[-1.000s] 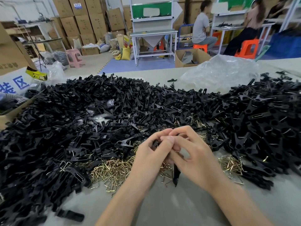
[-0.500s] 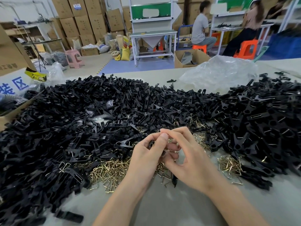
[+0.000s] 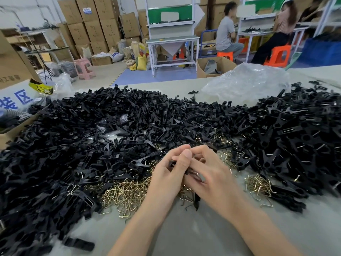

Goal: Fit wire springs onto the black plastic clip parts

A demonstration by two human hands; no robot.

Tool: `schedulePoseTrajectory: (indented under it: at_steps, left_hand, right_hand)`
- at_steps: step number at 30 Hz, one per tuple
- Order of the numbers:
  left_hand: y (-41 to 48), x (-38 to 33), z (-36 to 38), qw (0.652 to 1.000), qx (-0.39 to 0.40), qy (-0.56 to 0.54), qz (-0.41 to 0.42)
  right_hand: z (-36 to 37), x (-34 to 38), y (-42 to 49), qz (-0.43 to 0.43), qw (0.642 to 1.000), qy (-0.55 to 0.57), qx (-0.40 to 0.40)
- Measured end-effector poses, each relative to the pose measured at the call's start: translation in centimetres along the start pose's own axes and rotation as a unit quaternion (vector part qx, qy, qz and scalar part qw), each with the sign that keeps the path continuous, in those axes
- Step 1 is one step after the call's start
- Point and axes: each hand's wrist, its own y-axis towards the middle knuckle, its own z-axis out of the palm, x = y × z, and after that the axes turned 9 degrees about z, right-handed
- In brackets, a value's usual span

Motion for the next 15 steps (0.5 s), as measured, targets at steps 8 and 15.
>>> schedulePoseTrajectory:
  at_steps: [8, 15]
  left_hand:
    - [-1.6, -0.2, 0.2, 0.993, 0.012, 0.083, 0.082]
    - [-3.3, -1.3, -4.2, 0.846, -0.131, 0.484, 0.182]
  right_hand:
    - [-3.1, -1.6, 2.5, 0.231, 0.906, 0.277, -0.221]
    - [-1.0, -2.3, 0.3, 0.346, 0.867, 0.339, -0.114]
